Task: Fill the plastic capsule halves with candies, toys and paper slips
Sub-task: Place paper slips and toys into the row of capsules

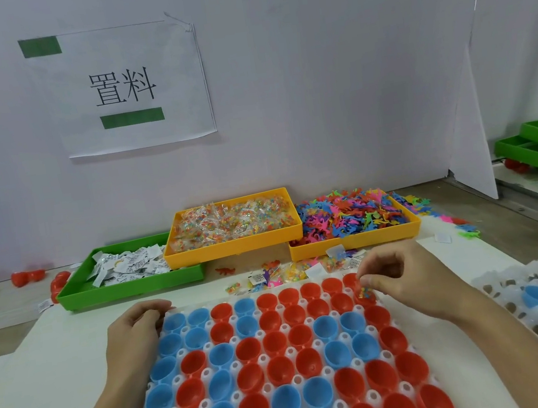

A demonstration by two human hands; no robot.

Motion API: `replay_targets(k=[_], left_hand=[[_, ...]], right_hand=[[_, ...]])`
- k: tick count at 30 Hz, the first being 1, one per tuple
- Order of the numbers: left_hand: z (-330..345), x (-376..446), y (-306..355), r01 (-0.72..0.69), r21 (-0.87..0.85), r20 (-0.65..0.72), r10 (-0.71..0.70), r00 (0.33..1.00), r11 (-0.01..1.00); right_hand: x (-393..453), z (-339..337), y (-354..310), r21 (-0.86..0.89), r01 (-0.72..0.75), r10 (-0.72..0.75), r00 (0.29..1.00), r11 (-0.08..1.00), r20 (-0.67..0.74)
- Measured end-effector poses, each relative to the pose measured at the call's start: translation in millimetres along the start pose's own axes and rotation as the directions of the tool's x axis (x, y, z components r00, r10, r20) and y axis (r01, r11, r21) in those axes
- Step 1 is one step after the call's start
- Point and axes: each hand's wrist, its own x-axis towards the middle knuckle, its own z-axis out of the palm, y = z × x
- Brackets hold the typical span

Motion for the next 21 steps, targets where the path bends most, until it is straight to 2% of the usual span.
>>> replay_targets(k=[21], left_hand=[[0.6,-0.8,0.7,0.000,0.020,0.003,0.000,1.000,1.000]], right_hand=[[-1.6,-2.8,-2.7,0.025,-0.028,0.027,0.999,0.999,0.041]])
